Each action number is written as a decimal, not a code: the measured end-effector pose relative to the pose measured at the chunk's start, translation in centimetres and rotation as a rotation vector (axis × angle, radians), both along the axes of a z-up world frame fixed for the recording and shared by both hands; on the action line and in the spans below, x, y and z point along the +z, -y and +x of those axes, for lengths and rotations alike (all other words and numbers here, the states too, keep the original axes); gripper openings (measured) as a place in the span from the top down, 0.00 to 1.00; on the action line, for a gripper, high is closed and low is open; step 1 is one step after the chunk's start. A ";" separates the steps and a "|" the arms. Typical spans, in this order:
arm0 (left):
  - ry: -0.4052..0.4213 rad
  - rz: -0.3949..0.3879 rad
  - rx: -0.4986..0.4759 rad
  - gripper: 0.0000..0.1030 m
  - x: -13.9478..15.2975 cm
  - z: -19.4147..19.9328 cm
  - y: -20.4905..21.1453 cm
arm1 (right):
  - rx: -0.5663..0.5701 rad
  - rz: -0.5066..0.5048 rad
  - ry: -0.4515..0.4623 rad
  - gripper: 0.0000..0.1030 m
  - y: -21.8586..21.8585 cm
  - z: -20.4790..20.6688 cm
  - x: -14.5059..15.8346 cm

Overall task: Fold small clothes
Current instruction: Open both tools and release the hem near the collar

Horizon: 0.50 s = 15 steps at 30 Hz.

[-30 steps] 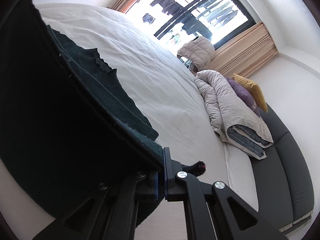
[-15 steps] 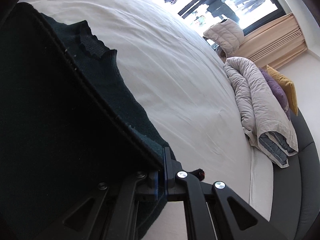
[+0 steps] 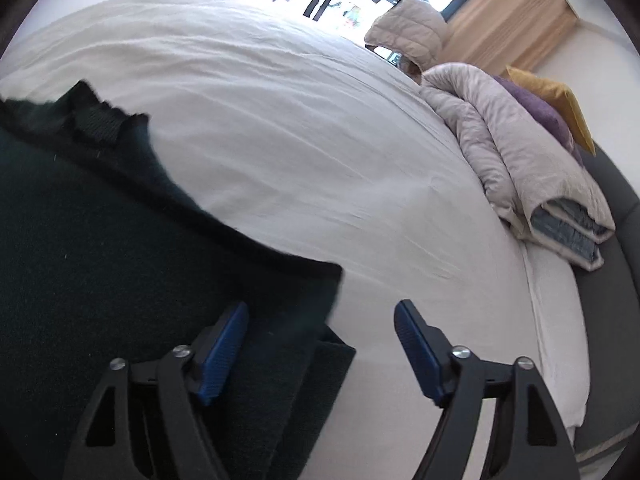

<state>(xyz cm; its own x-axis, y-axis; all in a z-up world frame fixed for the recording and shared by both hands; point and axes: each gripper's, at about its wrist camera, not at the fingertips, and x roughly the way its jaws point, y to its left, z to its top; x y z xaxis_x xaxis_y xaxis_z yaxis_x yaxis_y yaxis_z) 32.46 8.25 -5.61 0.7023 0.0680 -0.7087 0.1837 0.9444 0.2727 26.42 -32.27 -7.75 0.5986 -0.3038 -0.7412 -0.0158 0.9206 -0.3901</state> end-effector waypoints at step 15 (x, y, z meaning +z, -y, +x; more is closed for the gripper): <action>-0.152 -0.233 0.168 0.12 0.1 4.7 -4.8 | -0.265 0.316 0.002 0.24 5.5 -4.0 -0.8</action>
<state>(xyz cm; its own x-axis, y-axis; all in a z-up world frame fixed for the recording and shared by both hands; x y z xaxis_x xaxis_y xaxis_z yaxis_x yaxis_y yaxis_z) 37.16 13.00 -5.50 0.5800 -0.0028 -0.8146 0.0424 0.9987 0.0267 22.37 -37.76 -8.52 0.5318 -0.2053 -0.8216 0.2387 0.9672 -0.0871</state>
